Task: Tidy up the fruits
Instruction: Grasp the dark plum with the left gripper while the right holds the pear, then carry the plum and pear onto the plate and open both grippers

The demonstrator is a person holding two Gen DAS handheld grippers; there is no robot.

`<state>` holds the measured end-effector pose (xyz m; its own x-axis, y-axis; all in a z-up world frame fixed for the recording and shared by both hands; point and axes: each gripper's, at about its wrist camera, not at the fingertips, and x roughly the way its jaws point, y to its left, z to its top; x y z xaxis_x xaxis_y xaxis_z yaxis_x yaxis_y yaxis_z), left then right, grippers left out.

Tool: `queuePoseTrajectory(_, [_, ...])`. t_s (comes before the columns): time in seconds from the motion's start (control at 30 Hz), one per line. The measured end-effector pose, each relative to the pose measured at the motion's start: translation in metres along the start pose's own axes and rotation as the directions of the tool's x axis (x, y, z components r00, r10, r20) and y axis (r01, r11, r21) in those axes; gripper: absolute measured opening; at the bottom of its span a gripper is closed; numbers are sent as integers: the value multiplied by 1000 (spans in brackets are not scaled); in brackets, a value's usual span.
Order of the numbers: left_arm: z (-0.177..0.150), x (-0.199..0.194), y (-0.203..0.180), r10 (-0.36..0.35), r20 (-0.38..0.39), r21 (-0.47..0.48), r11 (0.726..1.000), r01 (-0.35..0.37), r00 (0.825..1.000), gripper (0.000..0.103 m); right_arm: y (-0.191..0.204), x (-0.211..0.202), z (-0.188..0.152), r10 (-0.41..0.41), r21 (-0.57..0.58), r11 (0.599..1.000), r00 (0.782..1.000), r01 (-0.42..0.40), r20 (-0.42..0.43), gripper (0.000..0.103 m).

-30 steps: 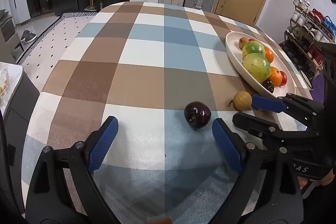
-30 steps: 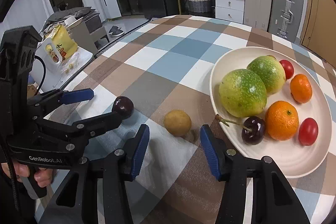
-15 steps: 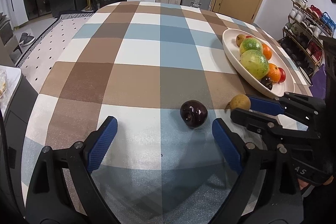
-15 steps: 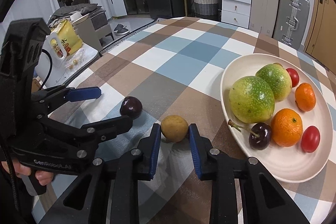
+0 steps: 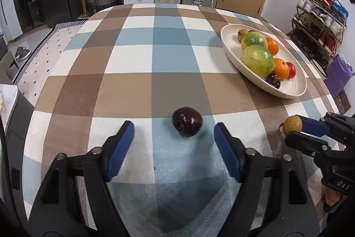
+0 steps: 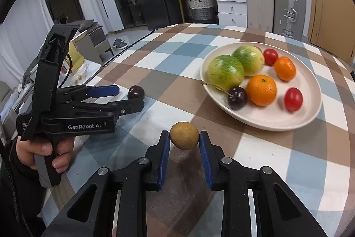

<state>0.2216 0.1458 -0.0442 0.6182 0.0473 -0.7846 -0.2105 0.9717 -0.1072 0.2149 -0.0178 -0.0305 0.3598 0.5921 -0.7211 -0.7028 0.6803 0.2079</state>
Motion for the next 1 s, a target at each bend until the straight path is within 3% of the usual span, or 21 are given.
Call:
queuePoseTrajectory(0.13, [3,1,-8,-16,-3,34,999,16,1000,39,-8,-8,-6,-13,21,1000,1000,13,10,27])
queuePoseTrajectory(0.23, [3,1,-14,-29,-7,51,998,29,1000,25,-13,-10,-7,-17,35,999,1000,17,12,27])
queuePoseTrajectory(0.77, [-6,-18,-42,-101,9,61,993,100,995,24,-30,-23,-11,-27,70,997,999,25,37,27])
queuePoseTrajectory(1.0, [0,-28,-74,-132,28,119,985,128,991,24,-46,-39,-9,-43,90,995,997,36,71,27])
